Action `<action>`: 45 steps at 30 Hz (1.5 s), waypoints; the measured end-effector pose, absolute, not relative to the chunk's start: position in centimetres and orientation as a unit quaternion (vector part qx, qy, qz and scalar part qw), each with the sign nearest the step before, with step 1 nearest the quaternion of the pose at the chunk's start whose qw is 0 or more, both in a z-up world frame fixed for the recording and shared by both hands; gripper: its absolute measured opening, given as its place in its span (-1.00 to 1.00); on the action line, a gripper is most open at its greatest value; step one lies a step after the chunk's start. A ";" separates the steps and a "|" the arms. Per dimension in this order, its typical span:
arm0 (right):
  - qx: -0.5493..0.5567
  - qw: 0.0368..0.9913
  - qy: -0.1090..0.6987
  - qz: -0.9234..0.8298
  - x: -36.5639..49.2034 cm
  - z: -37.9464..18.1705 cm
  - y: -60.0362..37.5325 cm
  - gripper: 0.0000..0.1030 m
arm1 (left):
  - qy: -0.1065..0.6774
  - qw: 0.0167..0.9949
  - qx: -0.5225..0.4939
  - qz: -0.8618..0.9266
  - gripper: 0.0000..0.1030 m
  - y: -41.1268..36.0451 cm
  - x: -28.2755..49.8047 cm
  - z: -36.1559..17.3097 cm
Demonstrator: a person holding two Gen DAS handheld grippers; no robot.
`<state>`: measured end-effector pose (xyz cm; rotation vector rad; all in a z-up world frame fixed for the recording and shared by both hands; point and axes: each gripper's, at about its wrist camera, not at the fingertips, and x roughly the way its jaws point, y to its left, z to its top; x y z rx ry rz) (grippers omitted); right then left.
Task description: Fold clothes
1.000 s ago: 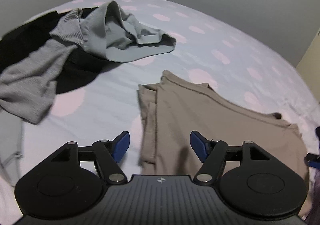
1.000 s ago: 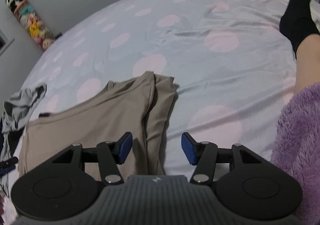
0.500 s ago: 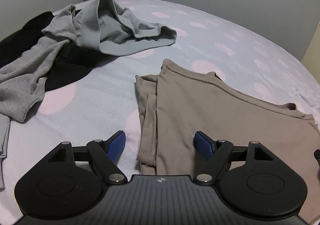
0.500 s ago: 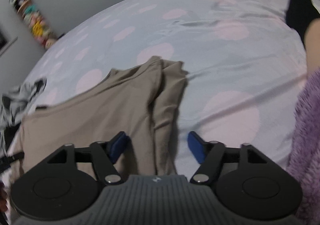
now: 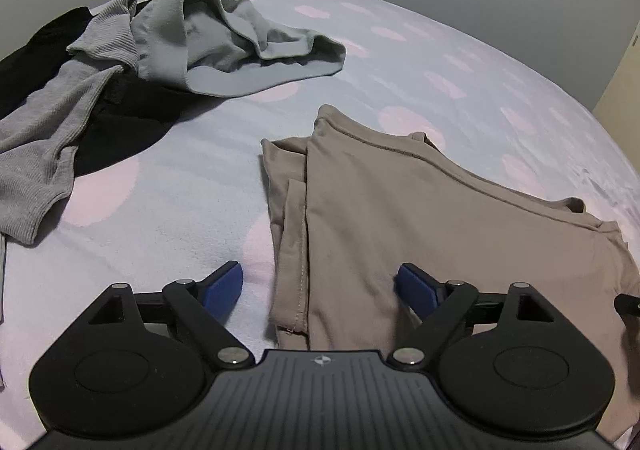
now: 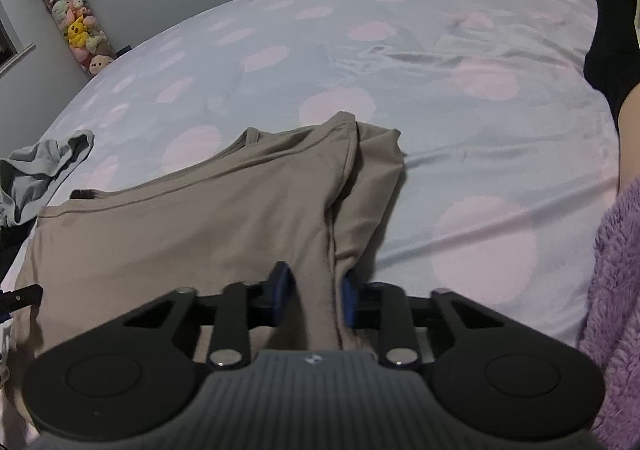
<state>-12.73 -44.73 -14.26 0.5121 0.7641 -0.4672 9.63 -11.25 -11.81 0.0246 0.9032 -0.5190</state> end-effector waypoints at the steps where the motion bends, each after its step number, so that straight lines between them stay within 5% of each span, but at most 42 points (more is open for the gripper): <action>1: 0.246 0.869 0.365 -0.226 -12.7 -14.2 -44.7 -0.62 | 0.432 0.866 0.014 -0.250 0.65 -11.3 9.6 -11.8; 13: 0.252 0.872 0.349 -0.234 -11.7 -10.0 -42.7 -0.78 | 0.444 0.858 -0.034 -0.257 0.65 -10.0 10.4 -10.9; 25: 0.247 0.878 0.361 -0.193 -6.4 -5.1 -37.5 -0.79 | 0.450 0.854 -0.028 -0.261 0.28 -10.1 10.8 -10.3; 45: 0.225 0.886 0.395 -0.094 3.8 -7.5 -26.7 -0.80 | 0.467 0.840 -0.073 -0.266 0.00 -8.7 12.3 -10.6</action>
